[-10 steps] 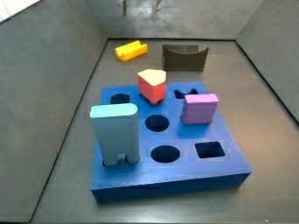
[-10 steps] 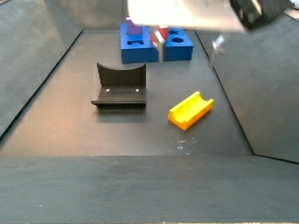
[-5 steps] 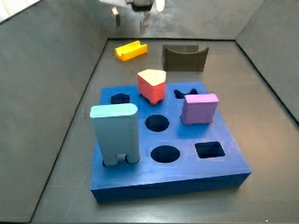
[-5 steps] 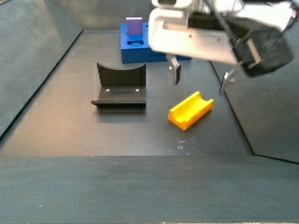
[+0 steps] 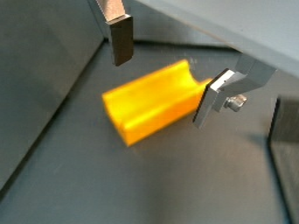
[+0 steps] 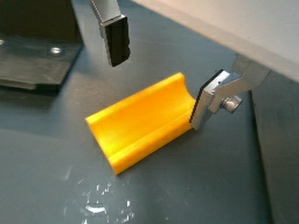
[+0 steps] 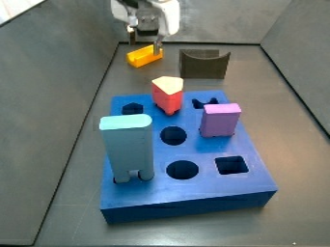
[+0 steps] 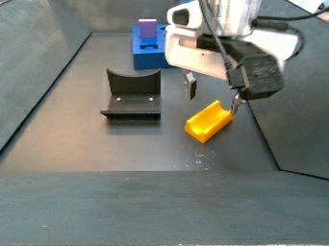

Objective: Pick up the arch object. Move up. Place the arch object on the fixture. Regrasp the arch object. Move to above the board. Insert the arch object.
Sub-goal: Pick up the arch object.

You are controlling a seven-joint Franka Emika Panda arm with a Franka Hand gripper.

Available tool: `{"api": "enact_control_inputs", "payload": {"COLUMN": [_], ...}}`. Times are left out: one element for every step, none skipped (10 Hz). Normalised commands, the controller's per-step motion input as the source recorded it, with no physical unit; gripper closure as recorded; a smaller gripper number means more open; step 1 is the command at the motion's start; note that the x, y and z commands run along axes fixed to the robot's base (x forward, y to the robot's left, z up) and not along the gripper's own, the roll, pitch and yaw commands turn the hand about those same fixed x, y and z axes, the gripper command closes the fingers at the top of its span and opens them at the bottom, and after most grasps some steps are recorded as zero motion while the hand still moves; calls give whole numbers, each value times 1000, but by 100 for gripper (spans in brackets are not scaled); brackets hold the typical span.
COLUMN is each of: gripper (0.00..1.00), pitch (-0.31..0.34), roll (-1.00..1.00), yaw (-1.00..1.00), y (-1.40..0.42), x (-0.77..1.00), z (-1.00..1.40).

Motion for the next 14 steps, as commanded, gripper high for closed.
{"api": "enact_control_inputs", "payload": {"gripper": [0, 0, 0, 0, 0, 0, 0, 0, 0, 0, 0, 0, 0, 100], "pitch": [16, 46, 56, 93, 107, 71, 56, 30, 13, 31, 63, 40, 0, 0], "roll": [-500, -500, -500, -500, -500, -250, -131, -143, -181, -189, -64, -17, 0, 0], "yaw": [-326, -249, -163, -120, -103, -123, -71, -89, -89, -103, -46, 0, 0, 0], "y": [46, 140, 209, 271, 403, 340, 177, 146, 77, 100, 37, 0, 0, 0], "x": [0, 3, 91, 106, 134, 183, 157, 157, 194, 129, 97, 46, 0, 0], "z": [-31, 0, 0, 0, -146, -637, -863, -857, -769, -466, -166, 0, 0, 0]}}
